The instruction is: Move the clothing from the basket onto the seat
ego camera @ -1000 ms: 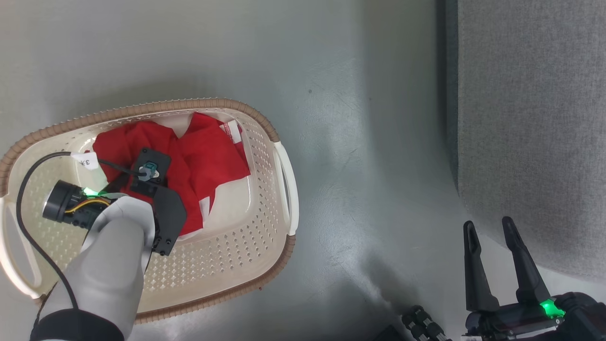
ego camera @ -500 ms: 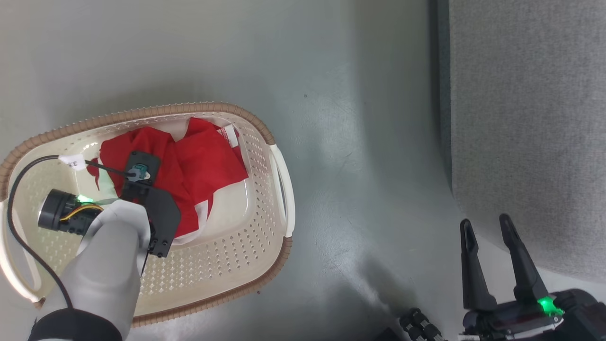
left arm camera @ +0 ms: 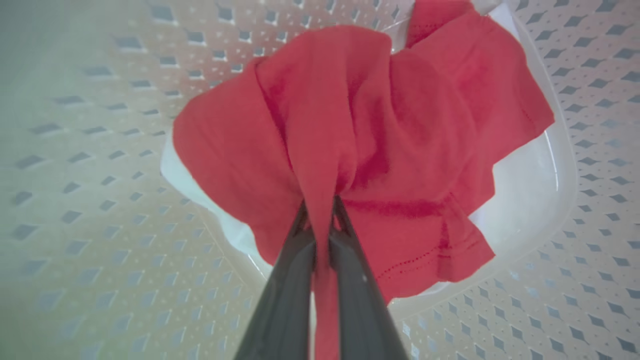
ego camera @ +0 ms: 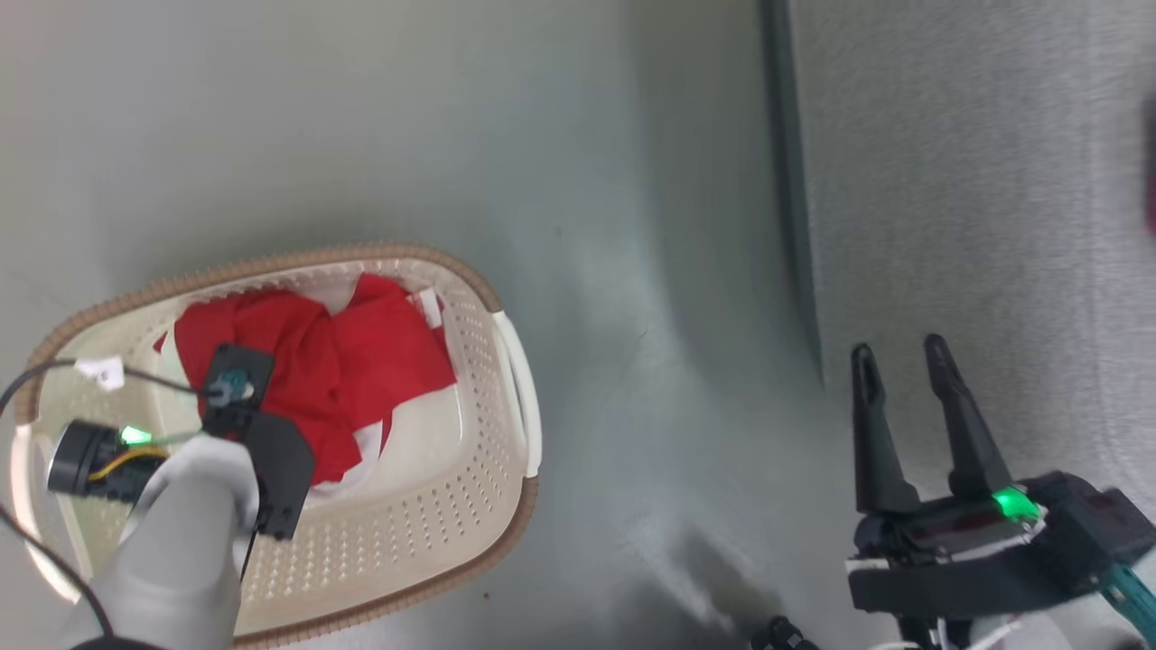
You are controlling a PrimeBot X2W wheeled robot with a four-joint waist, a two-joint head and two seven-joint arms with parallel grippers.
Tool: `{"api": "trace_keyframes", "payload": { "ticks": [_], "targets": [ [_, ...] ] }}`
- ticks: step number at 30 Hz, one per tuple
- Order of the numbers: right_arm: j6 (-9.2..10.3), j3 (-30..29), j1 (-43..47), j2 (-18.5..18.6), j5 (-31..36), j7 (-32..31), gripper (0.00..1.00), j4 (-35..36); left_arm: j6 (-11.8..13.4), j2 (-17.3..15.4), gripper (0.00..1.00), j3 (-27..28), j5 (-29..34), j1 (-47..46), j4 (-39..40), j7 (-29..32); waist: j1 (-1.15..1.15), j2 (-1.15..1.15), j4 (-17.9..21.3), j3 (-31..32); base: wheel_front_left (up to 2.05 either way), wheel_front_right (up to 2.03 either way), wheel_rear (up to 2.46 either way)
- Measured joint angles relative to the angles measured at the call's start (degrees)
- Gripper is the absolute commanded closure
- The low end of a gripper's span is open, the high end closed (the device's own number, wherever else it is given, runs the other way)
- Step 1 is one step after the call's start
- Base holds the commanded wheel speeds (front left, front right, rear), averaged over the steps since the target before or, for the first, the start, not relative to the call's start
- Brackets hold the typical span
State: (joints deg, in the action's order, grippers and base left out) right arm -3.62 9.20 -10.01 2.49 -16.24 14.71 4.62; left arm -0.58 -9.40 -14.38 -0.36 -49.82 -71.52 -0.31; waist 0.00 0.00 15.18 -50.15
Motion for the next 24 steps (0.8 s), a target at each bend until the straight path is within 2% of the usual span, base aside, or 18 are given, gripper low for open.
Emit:
{"api": "trace_keyframes", "payload": {
  "ticks": [5, 11, 17, 24],
  "targets": [
    [0.02, 0.9, -3.0, 0.0, -2.1, 0.0, 0.00, -3.5, 0.0, -0.3, 1.00, 0.6, -0.6, 2.9, -0.4, -2.0, 0.00, 0.00, 1.0, 3.2, 0.00, 0.00, 0.00],
    [0.09, 0.1, -4.9, 0.0, -3.0, 0.0, 0.00, -7.5, -0.5, 2.4, 1.00, 1.5, -2.9, 5.8, -0.6, -5.2, 0.00, 0.00, 1.8, 8.6, 0.00, 0.00, 0.00],
    [0.07, -1.1, -5.9, 0.0, -3.1, 0.0, 0.00, -10.7, -1.0, 4.3, 1.00, 1.8, -3.6, 8.7, -0.7, -8.0, 0.00, 0.00, 1.7, 13.6, 0.00, 0.00, 0.00],
    [-0.44, -1.5, -5.9, 0.0, -4.7, 0.0, 0.00, -13.3, -1.5, 4.6, 1.00, 1.4, -3.5, 11.1, -0.7, -11.4, -0.01, 0.00, 0.8, 18.7, 0.00, 0.00, 0.00]
  ]
}}
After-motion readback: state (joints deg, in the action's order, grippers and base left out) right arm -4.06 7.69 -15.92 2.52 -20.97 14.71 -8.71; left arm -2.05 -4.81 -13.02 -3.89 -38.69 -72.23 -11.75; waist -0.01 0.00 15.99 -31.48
